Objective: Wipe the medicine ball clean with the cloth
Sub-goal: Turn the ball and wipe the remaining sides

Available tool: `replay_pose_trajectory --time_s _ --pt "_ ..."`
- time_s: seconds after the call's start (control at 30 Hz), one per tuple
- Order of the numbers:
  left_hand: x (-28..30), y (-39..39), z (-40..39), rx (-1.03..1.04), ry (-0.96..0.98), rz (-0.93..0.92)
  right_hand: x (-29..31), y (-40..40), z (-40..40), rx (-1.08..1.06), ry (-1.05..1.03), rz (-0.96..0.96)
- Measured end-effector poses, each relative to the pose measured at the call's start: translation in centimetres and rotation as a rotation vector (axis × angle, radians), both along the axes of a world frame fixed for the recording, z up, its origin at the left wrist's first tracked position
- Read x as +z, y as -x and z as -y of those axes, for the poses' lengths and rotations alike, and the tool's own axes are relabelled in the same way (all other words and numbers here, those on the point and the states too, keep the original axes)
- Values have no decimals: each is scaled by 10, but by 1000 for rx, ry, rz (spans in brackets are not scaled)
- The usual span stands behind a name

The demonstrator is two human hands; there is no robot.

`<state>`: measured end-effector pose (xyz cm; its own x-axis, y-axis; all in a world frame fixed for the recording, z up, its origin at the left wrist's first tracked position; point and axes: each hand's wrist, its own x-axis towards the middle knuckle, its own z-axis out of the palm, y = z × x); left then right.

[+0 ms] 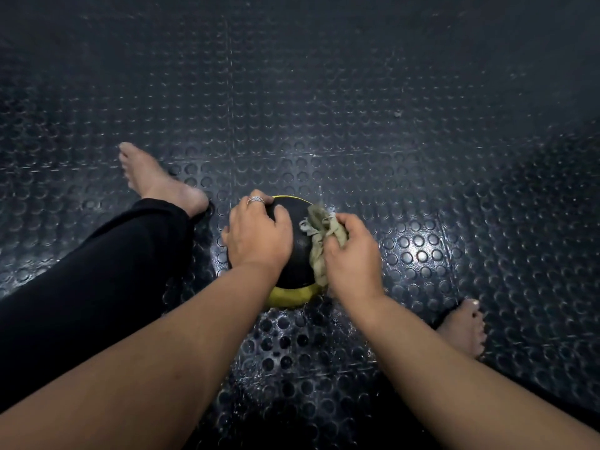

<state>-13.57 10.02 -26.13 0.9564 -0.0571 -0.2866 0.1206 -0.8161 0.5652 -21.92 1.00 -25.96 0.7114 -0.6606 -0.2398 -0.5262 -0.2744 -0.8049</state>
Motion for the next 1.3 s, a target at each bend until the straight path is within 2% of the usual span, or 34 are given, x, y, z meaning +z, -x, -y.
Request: replay_pose_trajectory --time_s 0.1,0.17,0.23,0.3,0.33,0.47,0.53,0.63,0.73,0.8,0.9,1.13,1.2,1.3 --pt "-6 8 -3 9 13 26 -22 -14 16 -151 25 -42" --pt "-8 5 -4 35 23 0 -22 -16 6 -161 36 29" --pt "-8 0 -5 52 29 -37 -16 -9 -16 -41 125 80" --pt "-9 -2 -6 51 34 -40 -23 0 -25 153 260 20" --pt "-10 -1 -7 38 30 -35 -33 1 -17 188 257 -14" --pt "-14 16 -10 -17 13 35 -61 -14 26 -45 -206 -255" --pt "-14 16 -11 -3 14 47 -58 -18 28 -131 -266 -311" --pt "-11 1 -12 32 14 -19 -28 -18 2 -141 -119 -129" --pt "-8 -8 -11 13 3 -61 -5 -17 -28 90 85 65" --pt "-8 -8 -12 -12 -8 -72 -9 -20 -33 193 210 92" --pt "-10 -11 -13 -22 -11 -74 -18 -30 -20 167 232 117" --pt "-14 -15 5 -41 -37 -65 -20 -51 5 -88 73 -49" --pt "-13 -13 7 -35 -45 -73 -28 -56 23 -172 -78 -180" --pt "-8 -7 -1 -14 -28 -74 -42 -51 46 -167 -404 -472"
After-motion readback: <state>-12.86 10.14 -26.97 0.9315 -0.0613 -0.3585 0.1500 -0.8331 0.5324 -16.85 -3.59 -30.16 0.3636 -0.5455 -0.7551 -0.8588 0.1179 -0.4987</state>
